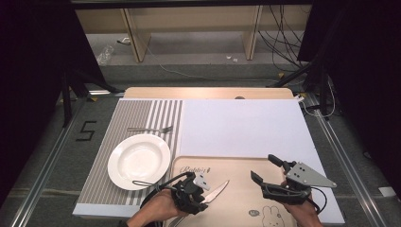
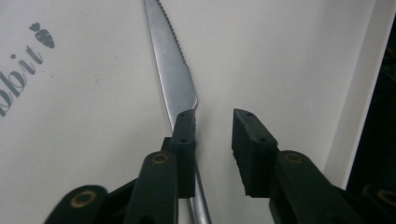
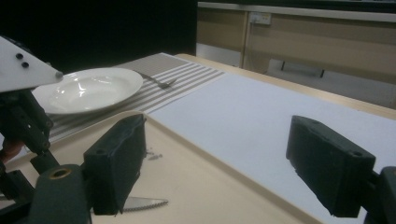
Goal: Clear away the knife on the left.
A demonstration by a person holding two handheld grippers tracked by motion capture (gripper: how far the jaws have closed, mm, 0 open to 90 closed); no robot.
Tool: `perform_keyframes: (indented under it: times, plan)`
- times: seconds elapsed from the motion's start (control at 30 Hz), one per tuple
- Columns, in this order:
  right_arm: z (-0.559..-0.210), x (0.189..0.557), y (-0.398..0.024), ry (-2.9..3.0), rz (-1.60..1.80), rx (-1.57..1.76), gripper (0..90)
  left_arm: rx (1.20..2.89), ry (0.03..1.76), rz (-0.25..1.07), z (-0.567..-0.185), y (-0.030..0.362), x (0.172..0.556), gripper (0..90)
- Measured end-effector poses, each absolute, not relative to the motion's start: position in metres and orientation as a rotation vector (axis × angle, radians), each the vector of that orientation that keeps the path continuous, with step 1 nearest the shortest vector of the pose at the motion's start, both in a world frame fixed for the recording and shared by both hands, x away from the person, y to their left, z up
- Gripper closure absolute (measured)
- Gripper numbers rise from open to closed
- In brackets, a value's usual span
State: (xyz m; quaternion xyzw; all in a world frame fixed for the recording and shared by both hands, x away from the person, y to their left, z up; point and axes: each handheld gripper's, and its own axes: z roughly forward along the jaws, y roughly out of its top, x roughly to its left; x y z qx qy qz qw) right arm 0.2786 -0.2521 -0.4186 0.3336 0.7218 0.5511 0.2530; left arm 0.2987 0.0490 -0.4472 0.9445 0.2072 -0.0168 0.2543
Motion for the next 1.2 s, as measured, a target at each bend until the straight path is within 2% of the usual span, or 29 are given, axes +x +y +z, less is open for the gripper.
perform_keyframes:
  times: [0.47, 1.2]
  plan:
    - [-0.419, 0.278, -0.252, 1.967, 1.498, 0.902, 21.2, 2.594, 0.565, -0.033, -0.461, 0.038, 0.294, 89.1]
    - [-0.419, 0.278, -0.250, 1.978, 1.497, 0.894, 21.3, 2.551, 0.655, -0.017, -0.467, 0.050, 0.305, 89.5]
